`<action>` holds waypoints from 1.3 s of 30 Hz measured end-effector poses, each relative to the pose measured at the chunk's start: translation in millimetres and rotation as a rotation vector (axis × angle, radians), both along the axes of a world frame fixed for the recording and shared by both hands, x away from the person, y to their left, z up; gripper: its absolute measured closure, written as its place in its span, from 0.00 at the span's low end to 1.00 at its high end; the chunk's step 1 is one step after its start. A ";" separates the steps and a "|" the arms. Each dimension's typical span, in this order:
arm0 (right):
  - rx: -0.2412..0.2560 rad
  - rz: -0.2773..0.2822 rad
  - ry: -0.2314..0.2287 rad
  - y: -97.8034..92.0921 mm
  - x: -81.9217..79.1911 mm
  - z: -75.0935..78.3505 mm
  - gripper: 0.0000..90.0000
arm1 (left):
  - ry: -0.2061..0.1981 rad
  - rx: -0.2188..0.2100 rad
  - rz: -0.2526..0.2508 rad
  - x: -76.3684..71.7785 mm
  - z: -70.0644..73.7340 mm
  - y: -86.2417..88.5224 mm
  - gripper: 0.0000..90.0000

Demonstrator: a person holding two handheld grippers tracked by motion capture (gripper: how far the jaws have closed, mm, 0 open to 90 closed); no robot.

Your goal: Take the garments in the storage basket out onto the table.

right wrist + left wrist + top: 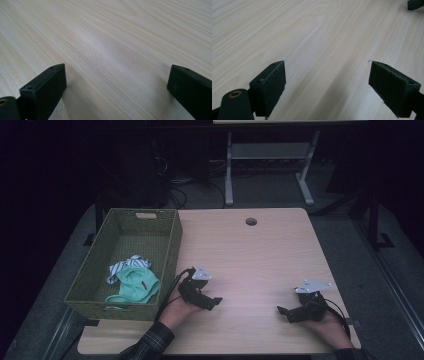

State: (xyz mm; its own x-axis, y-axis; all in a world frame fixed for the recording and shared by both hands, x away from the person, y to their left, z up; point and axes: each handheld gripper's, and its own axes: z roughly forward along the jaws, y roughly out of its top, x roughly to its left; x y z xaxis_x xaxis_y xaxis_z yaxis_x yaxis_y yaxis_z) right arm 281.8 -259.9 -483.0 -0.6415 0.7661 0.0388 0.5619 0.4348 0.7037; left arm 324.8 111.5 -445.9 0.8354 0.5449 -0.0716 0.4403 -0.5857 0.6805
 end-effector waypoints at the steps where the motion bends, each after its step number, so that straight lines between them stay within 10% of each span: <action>1: 0.000 0.001 0.000 -0.1 0.0 0.0 0.02 | 0.001 0.003 -0.002 0.2 0.8 0.0 0.15; 39: -0.001 0.000 0.001 -0.1 0.0 0.1 0.02 | 0.019 -0.009 -0.002 2.2 29.7 0.3 0.15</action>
State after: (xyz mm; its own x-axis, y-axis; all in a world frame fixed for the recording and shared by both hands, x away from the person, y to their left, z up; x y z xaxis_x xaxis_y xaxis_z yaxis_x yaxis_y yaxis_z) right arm 281.8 -259.9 -482.9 -0.6418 0.7659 0.0388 0.5623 0.4357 0.7028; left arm 327.0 111.7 -416.2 0.8347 0.5428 -0.0923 0.4522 -0.5801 0.6775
